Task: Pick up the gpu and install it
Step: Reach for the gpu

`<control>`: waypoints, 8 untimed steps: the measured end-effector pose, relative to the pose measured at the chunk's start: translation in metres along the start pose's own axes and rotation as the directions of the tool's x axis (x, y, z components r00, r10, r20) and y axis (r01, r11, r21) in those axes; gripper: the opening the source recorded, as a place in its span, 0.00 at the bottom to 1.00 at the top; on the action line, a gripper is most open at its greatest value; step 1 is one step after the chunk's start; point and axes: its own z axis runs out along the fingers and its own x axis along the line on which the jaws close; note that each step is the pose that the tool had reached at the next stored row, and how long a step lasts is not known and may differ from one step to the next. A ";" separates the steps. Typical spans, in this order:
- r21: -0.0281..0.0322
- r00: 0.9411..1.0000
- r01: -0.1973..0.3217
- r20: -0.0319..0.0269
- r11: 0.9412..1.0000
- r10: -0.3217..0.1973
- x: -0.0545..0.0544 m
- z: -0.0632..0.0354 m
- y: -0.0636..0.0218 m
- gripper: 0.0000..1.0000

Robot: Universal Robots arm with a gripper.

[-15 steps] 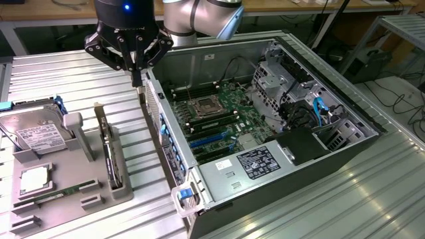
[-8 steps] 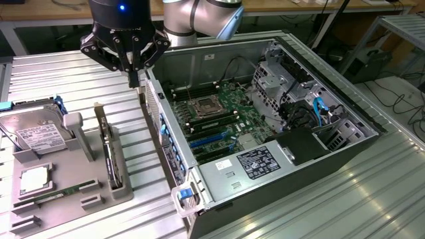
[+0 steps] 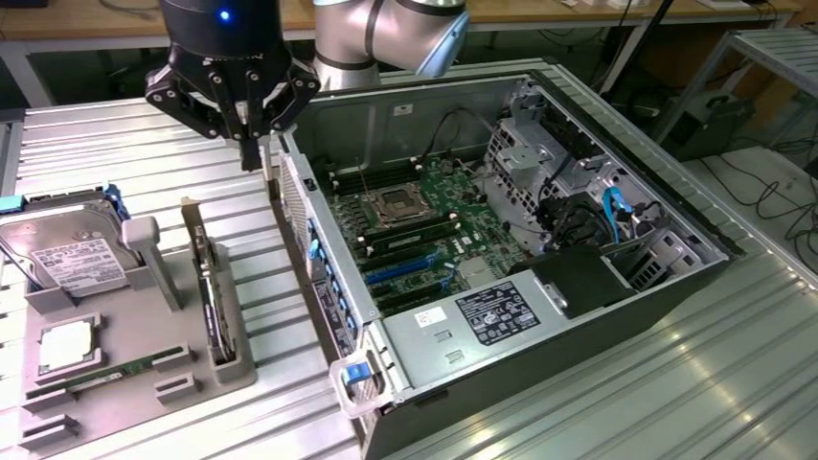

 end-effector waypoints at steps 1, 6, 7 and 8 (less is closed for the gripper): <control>0.000 1.000 0.000 0.000 1.000 0.000 0.001 -0.0001 -0.0001 0.11; 0.000 1.000 0.000 0.000 1.000 0.000 0.005 -0.0002 -0.0009 0.11; 0.000 1.000 0.000 0.000 1.000 0.000 0.006 -0.0002 -0.0010 0.11; 0.000 1.000 0.000 0.000 1.000 0.000 0.007 -0.0003 -0.0012 0.11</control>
